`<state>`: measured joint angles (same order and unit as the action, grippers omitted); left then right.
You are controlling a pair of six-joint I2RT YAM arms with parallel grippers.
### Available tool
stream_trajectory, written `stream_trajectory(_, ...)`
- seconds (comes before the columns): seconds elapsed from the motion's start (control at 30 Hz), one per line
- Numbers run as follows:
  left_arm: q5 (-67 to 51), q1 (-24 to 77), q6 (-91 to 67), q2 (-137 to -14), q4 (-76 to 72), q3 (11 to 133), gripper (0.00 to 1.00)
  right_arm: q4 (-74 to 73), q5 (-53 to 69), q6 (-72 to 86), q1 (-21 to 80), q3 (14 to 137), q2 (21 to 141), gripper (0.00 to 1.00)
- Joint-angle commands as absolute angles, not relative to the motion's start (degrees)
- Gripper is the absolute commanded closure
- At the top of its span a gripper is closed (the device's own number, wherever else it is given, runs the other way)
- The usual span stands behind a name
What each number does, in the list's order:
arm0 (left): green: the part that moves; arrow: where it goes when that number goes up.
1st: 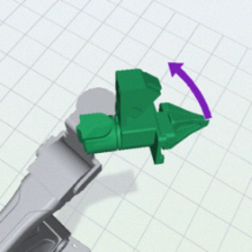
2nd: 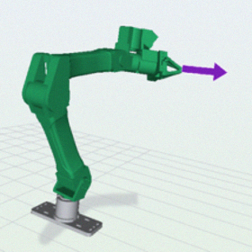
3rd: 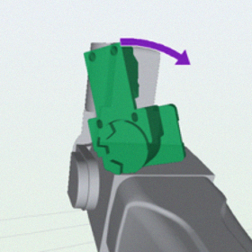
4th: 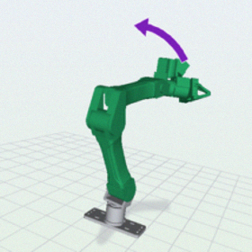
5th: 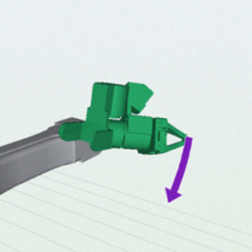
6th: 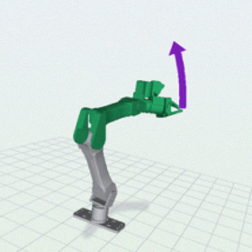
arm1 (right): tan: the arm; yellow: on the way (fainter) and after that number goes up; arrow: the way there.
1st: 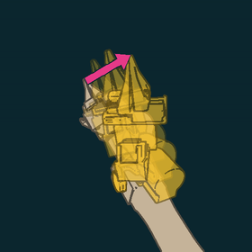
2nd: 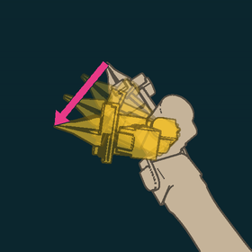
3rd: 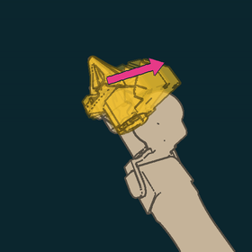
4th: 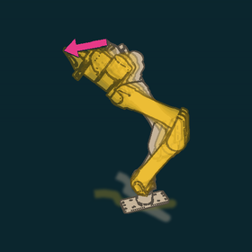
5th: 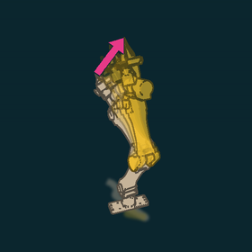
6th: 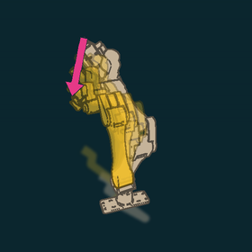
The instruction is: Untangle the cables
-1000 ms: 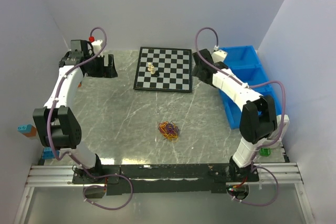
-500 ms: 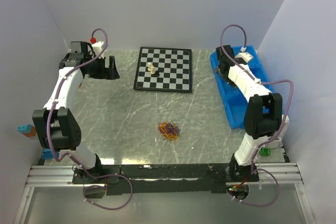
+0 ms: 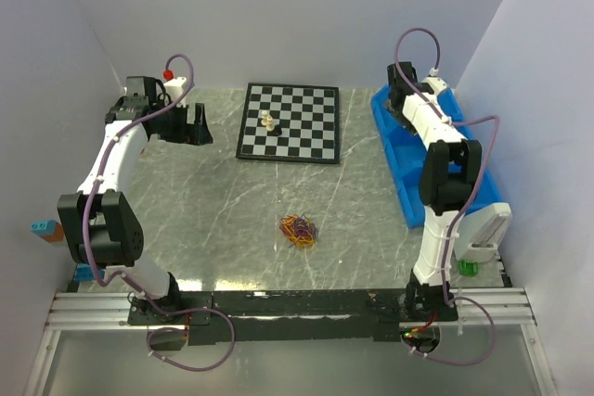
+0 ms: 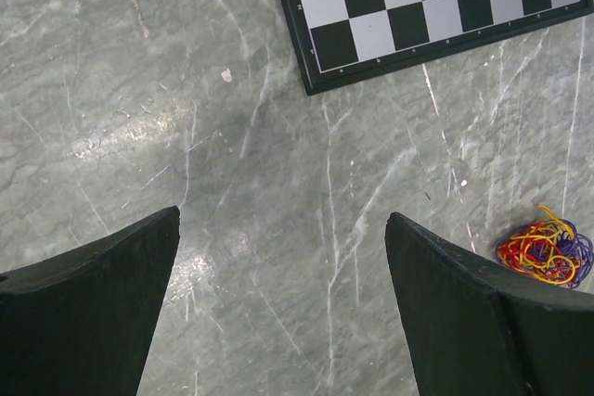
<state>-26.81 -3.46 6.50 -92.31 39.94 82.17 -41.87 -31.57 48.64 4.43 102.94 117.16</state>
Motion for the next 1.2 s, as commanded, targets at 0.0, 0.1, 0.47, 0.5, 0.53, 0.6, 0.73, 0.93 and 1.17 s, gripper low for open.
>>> stream_trajectory(0.0,-29.2,-3.6,8.0,-90.3,39.5,82.3,0.03,-45.2,-31.5,49.6,2.6,110.3,121.4,0.13)
stream_trajectory(0.1,-29.1,-3.5,8.4,-90.2,39.9,82.4,0.03,-46.8,-30.7,49.7,2.0,113.0,123.8,0.23)
stream_trajectory(0.47,-27.5,-3.5,8.3,-87.2,39.5,80.9,0.03,-42.4,-29.5,47.8,3.7,104.3,119.9,0.89)
stream_trajectory(0.5,-27.6,-3.5,8.3,-86.9,39.5,80.7,0.03,-42.0,-29.8,47.5,4.3,104.3,119.3,0.92)
stream_trajectory(0.53,-27.5,-3.5,8.4,-86.6,39.5,80.5,0.03,-41.8,-30.1,46.9,4.9,104.3,118.4,0.96)
stream_trajectory(0.6,-27.2,-3.5,8.4,-85.9,39.1,79.9,0.04,-41.4,-30.8,46.8,6.3,103.9,115.8,1.0)
stream_trajectory(0.73,-27.0,-3.5,8.6,-84.7,39.0,79.0,0.03,-39.6,-32.1,46.8,9.4,101.3,109.8,1.0)
stream_trajectory(0.93,-26.5,-3.5,9.6,-82.6,38.8,77.3,0.03,-36.8,-34.0,45.6,16.1,97.2,100.9,1.0)
stream_trajectory(1.17,-26.6,-3.5,10.2,-80.9,38.9,75.9,0.03,-36.5,-36.7,45.4,23.7,93.5,95.2,1.0)
